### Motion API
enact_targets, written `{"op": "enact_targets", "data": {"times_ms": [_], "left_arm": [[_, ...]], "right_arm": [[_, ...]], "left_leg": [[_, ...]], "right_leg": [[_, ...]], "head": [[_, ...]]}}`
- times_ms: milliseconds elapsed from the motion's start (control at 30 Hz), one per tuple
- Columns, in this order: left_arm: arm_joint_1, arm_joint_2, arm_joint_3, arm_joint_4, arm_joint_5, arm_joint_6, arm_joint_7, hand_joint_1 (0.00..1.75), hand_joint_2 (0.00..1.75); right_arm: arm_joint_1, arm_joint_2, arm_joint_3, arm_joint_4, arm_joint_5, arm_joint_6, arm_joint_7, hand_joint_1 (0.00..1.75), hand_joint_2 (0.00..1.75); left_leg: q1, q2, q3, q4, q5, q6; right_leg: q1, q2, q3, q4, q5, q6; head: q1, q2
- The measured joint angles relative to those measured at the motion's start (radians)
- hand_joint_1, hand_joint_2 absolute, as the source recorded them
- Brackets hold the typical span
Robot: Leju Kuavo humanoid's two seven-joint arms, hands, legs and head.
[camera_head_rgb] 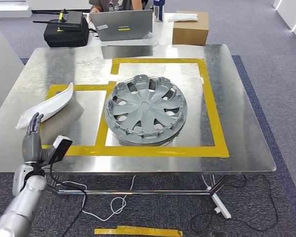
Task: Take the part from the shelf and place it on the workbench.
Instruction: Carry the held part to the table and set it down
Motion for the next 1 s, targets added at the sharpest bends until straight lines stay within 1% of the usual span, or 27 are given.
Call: {"op": "enact_targets", "data": {"times_ms": [67,100,133,167,233,267,300,333,367,400,433,467,500,533,600,633,667,700,733,767,800,833,867,900,933,967,1000], "left_arm": [[0.102,-0.033,0.009,-0.140,0.142,-0.032,-0.063,0.00,0.00],[0.150,-0.050,0.017,-0.204,0.202,-0.042,-0.094,0.00,0.00],[0.194,-0.068,0.027,-0.261,0.254,-0.052,-0.124,0.00,0.00],[0.233,-0.088,0.039,-0.307,0.295,-0.061,-0.153,0.00,0.00],[0.296,-0.123,0.075,-0.363,0.362,-0.091,-0.198,0.00,0.00],[0.320,-0.138,0.097,-0.374,0.386,-0.105,-0.211,0.00,0.00],[0.339,-0.153,0.120,-0.380,0.405,-0.116,-0.218,0.00,0.00],[0.354,-0.166,0.143,-0.382,0.419,-0.122,-0.220,0.00,0.00],[0.366,-0.178,0.165,-0.382,0.430,-0.124,-0.220,0.00,0.00],[0.377,-0.189,0.184,-0.382,0.442,-0.121,-0.221,0.00,0.00],[0.386,-0.196,0.201,-0.383,0.457,-0.114,-0.221,0.00,0.00],[0.392,-0.202,0.215,-0.383,0.472,-0.103,-0.221,0.00,0.00],[0.397,-0.206,0.227,-0.384,0.487,-0.090,-0.221,0.00,0.00],[0.401,-0.209,0.238,-0.384,0.499,-0.076,-0.221,0.00,0.00],[0.408,-0.216,0.257,-0.382,0.518,-0.053,-0.221,0.00,0.00],[0.411,-0.220,0.267,-0.380,0.525,-0.044,-0.221,0.00,0.00],[0.413,-0.223,0.278,-0.375,0.531,-0.037,-0.221,0.00,0.00],[0.413,-0.225,0.291,-0.368,0.536,-0.031,-0.221,0.00,0.00],[0.412,-0.226,0.304,-0.356,0.542,-0.025,-0.221,0.00,0.00],[0.412,-0.226,0.315,-0.341,0.549,-0.017,-0.221,0.00,0.00],[0.411,-0.226,0.324,-0.323,0.556,-0.009,-0.221,0.00,0.00],[0.411,-0.226,0.330,-0.304,0.564,0.000,-0.221,0.00,0.00],[0.410,-0.225,0.334,-0.285,0.576,0.010,-0.221,0.00,0.00],[0.408,-0.222,0.336,-0.266,0.592,0.021,-0.221,0.00,0.00],[0.405,-0.218,0.337,-0.245,0.605,0.032,-0.221,0.00,0.00],[0.399,-0.213,0.337,-0.221,0.614,0.043,-0.221,0.00,0.00],[0.394,-0.208,0.338,-0.195,0.615,0.051,-0.221,0.00,0.00]], "right_arm": [[0.006,0.007,-0.013,0.001,-0.002,-0.010,0.013,0.00,0.00],[0.010,0.009,-0.019,0.001,-0.002,-0.014,0.019,0.00,0.00],[0.013,0.011,-0.025,0.001,0.000,-0.019,0.026,0.00,0.00],[0.016,0.011,-0.030,0.001,0.002,-0.023,0.034,0.00,0.00],[0.022,0.011,-0.042,0.001,0.003,-0.027,0.049,0.00,0.00],[0.023,0.012,-0.048,0.002,0.000,-0.026,0.055,0.00,0.00],[0.024,0.012,-0.055,0.002,-0.004,-0.023,0.058,0.00,0.00],[0.025,0.013,-0.063,0.002,-0.009,-0.018,0.061,0.00,0.00],[0.025,0.013,-0.071,0.002,-0.015,-0.011,0.063,0.00,0.00],[0.024,0.013,-0.079,0.002,-0.020,-0.002,0.066,0.00,0.00],[0.021,0.016,-0.088,0.002,-0.025,0.007,0.071,0.00,0.00],[0.019,0.018,-0.096,0.003,-0.028,0.013,0.076,0.00,0.00],[0.017,0.021,-0.103,0.003,-0.030,0.018,0.081,0.00,0.00],[0.016,0.024,-0.110,0.003,-0.031,0.021,0.086,0.00,0.00],[0.018,0.024,-0.124,0.003,-0.031,0.022,0.093,0.00,0.00],[0.018,0.024,-0.130,0.003,-0.030,0.021,0.095,0.00,0.00],[0.019,0.024,-0.136,0.003,-0.028,0.021,0.097,0.00,0.00],[0.019,0.024,-0.140,0.003,-0.025,0.020,0.098,0.00,0.00],[0.018,0.024,-0.144,0.003,-0.023,0.019,0.099,0.00,0.00],[0.018,0.025,-0.149,0.003,-0.020,0.017,0.099,0.00,0.00],[0.019,0.025,-0.153,0.003,-0.018,0.015,0.100,0.00,0.00],[0.019,0.025,-0.158,0.003,-0.017,0.014,0.100,0.00,0.00],[0.019,0.026,-0.161,0.003,-0.016,0.012,0.101,0.00,0.00],[0.019,0.027,-0.163,0.003,-0.016,0.011,0.103,0.00,0.00],[0.018,0.029,-0.164,0.003,-0.016,0.010,0.104,0.00,0.00],[0.017,0.031,-0.166,0.003,-0.016,0.009,0.105,0.00,0.00],[0.016,0.034,-0.168,0.003,-0.016,0.008,0.106,0.00,0.00]], "left_leg": [[-0.003,0.001,0.004,-0.006,0.004,0.015],[-0.002,0.004,0.009,-0.017,0.012,0.020],[0.001,0.006,0.014,-0.030,0.022,0.025],[0.004,0.008,0.017,-0.042,0.030,0.028],[0.007,0.009,0.016,-0.048,0.036,0.031],[0.007,0.009,0.014,-0.048,0.037,0.029],[0.008,0.010,0.012,-0.046,0.038,0.028],[0.009,0.010,0.009,-0.044,0.039,0.025],[0.012,0.010,0.006,-0.040,0.040,0.020],[0.015,0.009,0.002,-0.033,0.039,0.013],[0.017,0.008,-0.005,-0.024,0.037,0.004],[0.017,0.007,-0.011,-0.013,0.035,-0.005],[0.017,0.006,-0.017,-0.003,0.034,-0.014],[0.018,0.005,-0.023,0.004,0.035,-0.021],[0.024,0.000,-0.030,0.014,0.034,-0.031],[0.027,-0.009,-0.037,0.027,0.015,-0.035],[0.029,-0.020,-0.049,0.057,-0.019,-0.036],[0.028,-0.034,-0.067,0.108,-0.067,-0.034],[0.026,-0.043,-0.087,0.174,-0.118,-0.029],[0.022,-0.047,-0.103,0.239,-0.157,-0.024],[0.017,-0.050,-0.108,0.286,-0.177,-0.017],[0.011,-0.051,-0.098,0.300,-0.177,-0.010],[0.005,-0.051,-0.070,0.274,-0.157,-0.003],[-0.001,-0.053,-0.025,0.214,-0.128,0.005],[-0.007,-0.056,0.028,0.135,-0.106,0.014],[-0.012,-0.058,0.073,0.063,-0.091,0.021],[-0.016,-0.060,0.103,0.012,-0.085,0.026]], "right_leg": [[-0.001,0.001,0.004,-0.006,0.004,0.009],[-0.001,0.002,0.004,-0.006,0.000,0.013],[-0.001,0.005,0.000,0.006,-0.015,0.018],[-0.002,0.009,-0.013,0.038,-0.043,0.021],[-0.007,0.015,-0.058,0.161,-0.120,0.030],[-0.011,0.016,-0.080,0.223,-0.147,0.036],[-0.016,0.016,-0.090,0.261,-0.158,0.041],[-0.021,0.016,-0.081,0.258,-0.149,0.048],[-0.028,0.014,-0.053,0.216,-0.125,0.055],[-0.036,0.011,-0.009,0.146,-0.097,0.063],[-0.038,0.010,0.033,0.081,-0.078,0.068],[-0.039,0.011,0.060,0.038,-0.066,0.066],[-0.038,0.013,0.073,0.016,-0.066,0.060],[-0.034,0.017,0.070,0.018,-0.070,0.049],[-0.030,0.020,0.052,0.023,-0.069,0.026],[-0.028,0.020,0.044,0.024,-0.064,0.015],[-0.025,0.021,0.035,0.024,-0.056,0.005],[-0.021,0.021,0.027,0.024,-0.048,-0.004],[-0.016,0.023,0.018,0.024,-0.039,-0.010],[-0.011,0.025,0.007,0.025,-0.031,-0.013],[-0.006,0.027,-0.004,0.025,-0.022,-0.016],[-0.002,0.029,-0.014,0.026,-0.015,-0.017],[0.001,0.031,-0.023,0.026,-0.007,-0.018],[0.003,0.032,-0.031,0.027,0.000,-0.017],[0.004,0.034,-0.036,0.027,0.007,-0.016],[0.005,0.036,-0.041,0.026,0.015,-0.013],[0.005,0.036,-0.044,0.025,0.023,-0.008]], "head": [[-0.001,0.000],[0.000,0.000],[0.001,0.000],[0.002,0.000],[0.003,0.000],[0.003,0.000],[0.002,0.000],[0.002,0.000],[0.002,0.000],[0.002,0.000],[0.004,0.000],[0.004,0.000],[0.005,0.000],[0.004,0.000],[0.002,0.000],[0.000,0.000],[-0.002,0.000],[-0.003,0.000],[-0.004,0.000],[-0.004,0.000],[-0.004,0.000],[-0.004,0.000],[-0.004,0.000],[-0.004,0.000],[-0.004,0.000],[-0.004,0.000],[-0.003,0.000]]}}
